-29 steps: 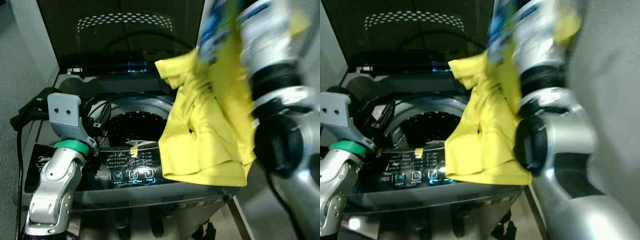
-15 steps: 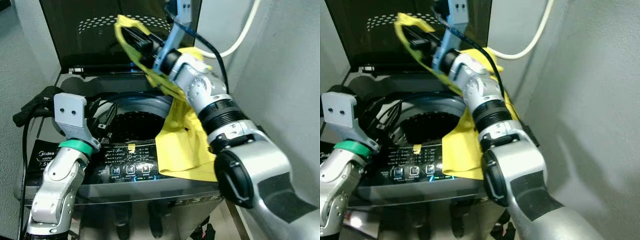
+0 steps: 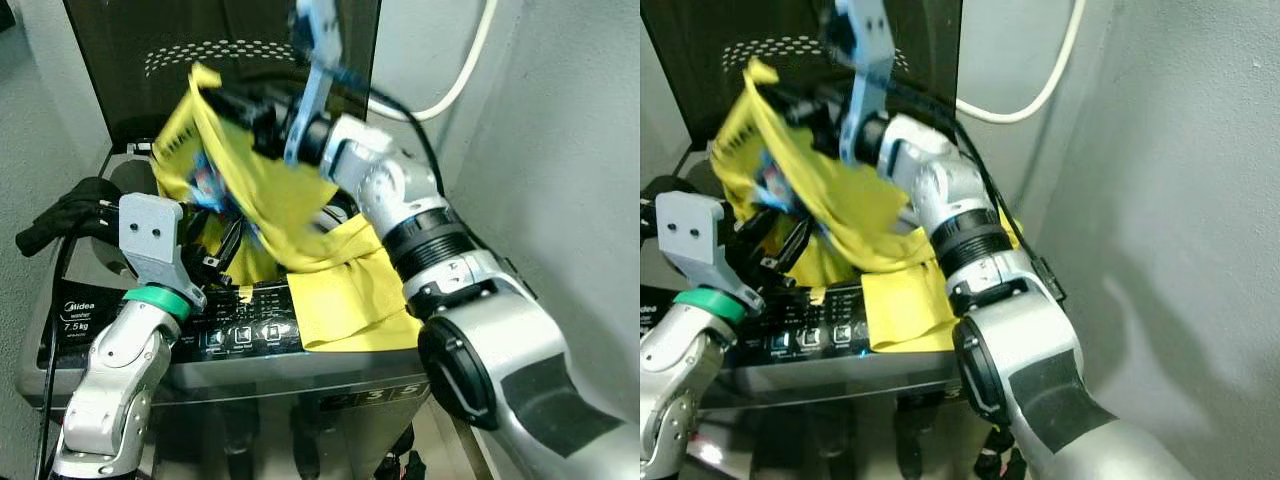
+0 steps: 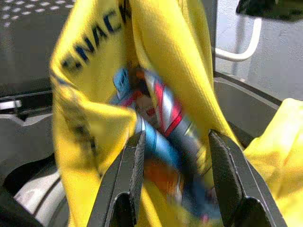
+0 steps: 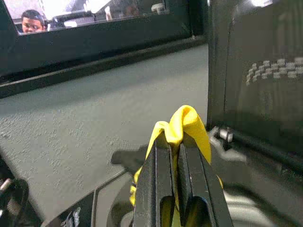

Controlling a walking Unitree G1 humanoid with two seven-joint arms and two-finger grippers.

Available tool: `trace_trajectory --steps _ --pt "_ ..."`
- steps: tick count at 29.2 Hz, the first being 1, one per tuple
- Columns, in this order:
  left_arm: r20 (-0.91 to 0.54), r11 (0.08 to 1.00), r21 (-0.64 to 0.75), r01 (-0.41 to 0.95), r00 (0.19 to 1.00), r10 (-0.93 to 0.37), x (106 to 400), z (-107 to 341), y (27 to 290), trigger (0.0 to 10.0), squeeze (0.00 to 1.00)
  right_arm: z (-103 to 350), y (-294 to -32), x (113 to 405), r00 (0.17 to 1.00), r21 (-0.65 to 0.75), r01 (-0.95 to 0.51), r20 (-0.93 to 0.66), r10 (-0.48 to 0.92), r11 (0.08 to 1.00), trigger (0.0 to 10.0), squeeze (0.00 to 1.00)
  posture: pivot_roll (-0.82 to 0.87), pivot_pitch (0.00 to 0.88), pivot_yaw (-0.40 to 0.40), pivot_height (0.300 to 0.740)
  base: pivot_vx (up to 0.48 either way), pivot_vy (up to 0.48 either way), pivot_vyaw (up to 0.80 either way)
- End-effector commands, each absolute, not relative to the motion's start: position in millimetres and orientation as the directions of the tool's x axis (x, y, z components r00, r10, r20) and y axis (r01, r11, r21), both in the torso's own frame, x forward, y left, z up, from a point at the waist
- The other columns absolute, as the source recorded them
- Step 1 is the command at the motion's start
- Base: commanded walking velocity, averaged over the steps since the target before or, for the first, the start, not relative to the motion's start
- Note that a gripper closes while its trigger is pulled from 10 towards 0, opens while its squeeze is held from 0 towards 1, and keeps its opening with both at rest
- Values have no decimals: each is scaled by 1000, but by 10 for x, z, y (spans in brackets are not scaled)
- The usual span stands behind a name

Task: Clothes washing

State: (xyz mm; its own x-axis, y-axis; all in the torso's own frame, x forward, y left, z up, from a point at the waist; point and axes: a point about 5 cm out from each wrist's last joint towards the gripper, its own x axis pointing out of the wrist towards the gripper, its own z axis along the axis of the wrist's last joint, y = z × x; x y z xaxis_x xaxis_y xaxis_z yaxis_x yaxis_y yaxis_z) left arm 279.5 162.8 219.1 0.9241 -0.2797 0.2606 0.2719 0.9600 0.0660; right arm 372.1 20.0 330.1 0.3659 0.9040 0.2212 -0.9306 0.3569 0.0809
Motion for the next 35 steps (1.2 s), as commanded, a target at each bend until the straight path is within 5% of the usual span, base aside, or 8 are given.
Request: trace_trajectory --steps 1,8,9,14,16,28,30,35 --pt "247 955 77 286 923 -296 2785 2183 1620 10000 0 3313 231 3672 337 80 -941 205 919 328 10000 0 186 0 46 740 0 0 0" --pt "244 953 77 293 921 -303 2787 2181 1616 10000 0 3164 205 3722 377 42 -926 116 919 375 10000 145 186 0 47 740 0 0 0" --pt "242 952 78 296 921 -306 2785 2179 1617 10000 0 3154 192 3743 400 45 -917 107 910 397 10000 1000 186 0 47 740 0 0 0" --pt "237 950 78 303 920 -313 2790 2182 1610 10000 0 3189 123 3808 467 25 -884 88 880 467 10000 1000 186 3 52 740 0 0 0" --pt "236 949 77 305 920 -314 2793 2184 1602 10000 0 3278 10 3876 532 18 -846 106 840 533 10000 0 186 6 53 740 0 0 0" --pt "222 950 84 302 923 -313 2783 2174 1640 10000 0 3198 -830 4128 784 6 -602 192 590 798 10000 0 190 27 70 740 0 0 0" --pt "213 952 95 292 928 -306 2771 2167 1696 10000 0 3014 -914 4095 768 14 -627 180 615 779 10000 1000 190 29 72 740 0 0 0" --pt "197 957 113 269 938 -287 2729 2152 1811 10000 0 2743 -1035 3972 730 6 -675 158 665 738 10000 1000 188 35 74 740 0 0 0"
